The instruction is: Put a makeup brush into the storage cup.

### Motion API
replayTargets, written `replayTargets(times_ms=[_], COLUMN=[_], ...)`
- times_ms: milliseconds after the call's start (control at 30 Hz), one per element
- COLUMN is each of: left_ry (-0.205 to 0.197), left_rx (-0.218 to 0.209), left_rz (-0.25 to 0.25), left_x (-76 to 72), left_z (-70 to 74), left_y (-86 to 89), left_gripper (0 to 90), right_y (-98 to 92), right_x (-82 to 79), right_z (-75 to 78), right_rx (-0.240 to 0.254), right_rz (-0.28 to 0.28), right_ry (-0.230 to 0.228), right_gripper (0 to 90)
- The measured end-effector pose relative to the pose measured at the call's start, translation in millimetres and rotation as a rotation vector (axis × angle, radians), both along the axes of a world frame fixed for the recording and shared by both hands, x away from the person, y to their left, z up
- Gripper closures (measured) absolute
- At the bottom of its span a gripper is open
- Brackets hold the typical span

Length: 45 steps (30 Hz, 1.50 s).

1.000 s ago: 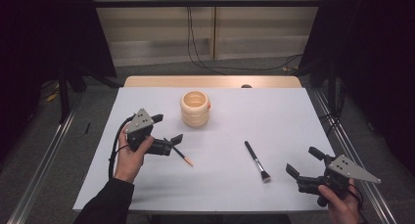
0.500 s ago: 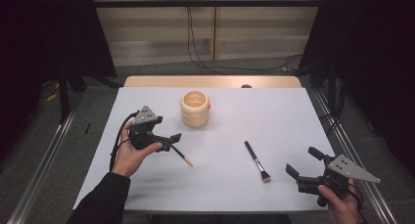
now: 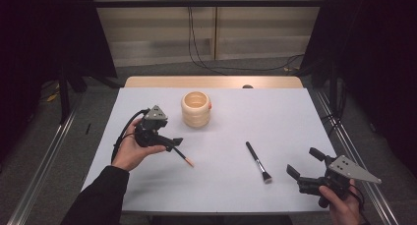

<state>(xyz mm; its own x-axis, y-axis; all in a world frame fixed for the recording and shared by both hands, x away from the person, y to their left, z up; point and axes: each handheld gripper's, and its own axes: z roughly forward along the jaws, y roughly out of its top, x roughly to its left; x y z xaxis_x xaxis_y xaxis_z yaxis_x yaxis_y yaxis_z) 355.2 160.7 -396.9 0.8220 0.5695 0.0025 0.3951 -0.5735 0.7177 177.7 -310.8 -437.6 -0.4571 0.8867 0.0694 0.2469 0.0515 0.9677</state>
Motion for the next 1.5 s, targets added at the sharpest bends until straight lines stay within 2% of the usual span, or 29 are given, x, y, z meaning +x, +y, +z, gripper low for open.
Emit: replayTargets(times_ms=[33,67,100,133,167,200,233,300,333,367,467,500,600,667,700,767,900,967,1000,1067,1200,1267,1300,1367,1500], left_ry=[0.008,0.006,0.003,0.031,0.044,0.052,0.043,0.055,0.053,0.059,0.078,0.084,0.083,0.088,0.096,0.106,0.122,0.137,0.14,0.147,0.167,0.167,0.158,0.165,0.134], left_rx=[0.011,0.012,0.045,0.041,0.069,0.061,0.074,0.109,0.148,0.146,0.186,0.18,0.222,0.269,0.278,0.279,0.317,0.322,0.336,0.349,0.378,0.403,0.399,0.413,0.444], left_rz=[-0.005,-0.008,-0.002,0.004,-0.013,-0.007,-0.014,-0.03,-0.066,-0.067,-0.116,-0.113,-0.146,-0.187,-0.206,-0.218,-0.273,-0.276,-0.296,-0.287,-0.329,-0.363,-0.373,-0.397,-0.461], left_x=[1.3,2.1,3.6,5.1,6.5,6.8,7.2,8.7,9.5,9.3,10.0,9.5,10.7,12.6,13.5,15.1,18.4,18.3,20.0,20.4,23.3,23.9,23.6,23.6,21.7], left_z=[-1.7,-3.5,-4.7,-7.3,-7.0,-9.3,-11.0,-12.5,-12.2,-12.9,-13.2,-14.3,-14.8,-15.3,-16.8,-18.5,-21.7,-23.3,-23.6,-24.0,-24.6,-26.3,-28.0,-29.2,-30.0], left_y=[-0.3,-0.7,-0.8,-1.8,-0.7,-2.0,-2.8,-4.4,-5.0,-6.7,-10.6,-13.1,-16.1,-16.9,-18.1,-19.8,-23.6,-25.1,-26.0,-28.0,-30.6,-31.8,-32.4,-32.9,-34.8], left_gripper=[13.6,16.4,16.4,14.5,14.5,14.3,14.2,15.3,15.3,15.8,20.1,19.5,20.9,23.0,23.6,23.7,23.7,23.2,22.4,22.1,20.4,17.8,16.8,16.0,23.5], right_y=[0.1,0.5,0.5,0.5,0.5,0.4,0.4,0.2,0.2,0.7,0.1,0.0,-0.2,0.0,0.1,0.6,1.0,1.0,0.8,0.9,1.0,1.3,1.2,1.2,1.0], right_x=[0.0,0.1,0.1,0.2,0.2,0.0,0.0,0.5,0.5,0.2,0.1,0.3,0.1,0.1,0.2,0.4,0.3,0.4,0.6,0.3,0.5,0.2,0.3,0.2,0.4], right_z=[0.0,-0.1,-0.1,-0.1,-0.1,-0.2,-0.2,-0.3,-0.3,-0.2,0.4,0.4,0.2,0.3,0.2,0.2,0.1,0.0,0.0,0.1,0.0,0.0,-0.1,0.0,0.1], right_rx=[0.001,0.003,0.003,0.003,0.003,-0.001,0.0,-0.004,-0.004,-0.001,0.01,0.009,0.01,0.008,0.007,0.007,0.008,0.009,0.009,0.006,0.007,0.01,0.009,0.01,0.006], right_rz=[0.001,-0.001,-0.001,0.004,0.004,0.006,0.006,0.006,0.006,0.011,0.012,0.011,0.011,0.011,0.011,0.014,0.016,0.019,0.019,0.024,0.025,0.025,0.024,0.025,0.027], right_ry=[0.0,0.002,0.002,0.009,0.009,0.005,0.005,0.004,0.004,0.003,0.004,0.004,0.007,0.006,0.007,0.007,0.009,0.009,0.004,0.006,0.005,0.011,0.009,0.011,0.002], right_gripper=[0.8,0.8,0.8,0.8,0.8,0.8,0.8,0.8,0.8,0.7,0.8,0.8,0.7,0.7,0.7,0.7,0.7,0.7,0.6,0.6,0.6,0.6,0.7,0.6,0.7])
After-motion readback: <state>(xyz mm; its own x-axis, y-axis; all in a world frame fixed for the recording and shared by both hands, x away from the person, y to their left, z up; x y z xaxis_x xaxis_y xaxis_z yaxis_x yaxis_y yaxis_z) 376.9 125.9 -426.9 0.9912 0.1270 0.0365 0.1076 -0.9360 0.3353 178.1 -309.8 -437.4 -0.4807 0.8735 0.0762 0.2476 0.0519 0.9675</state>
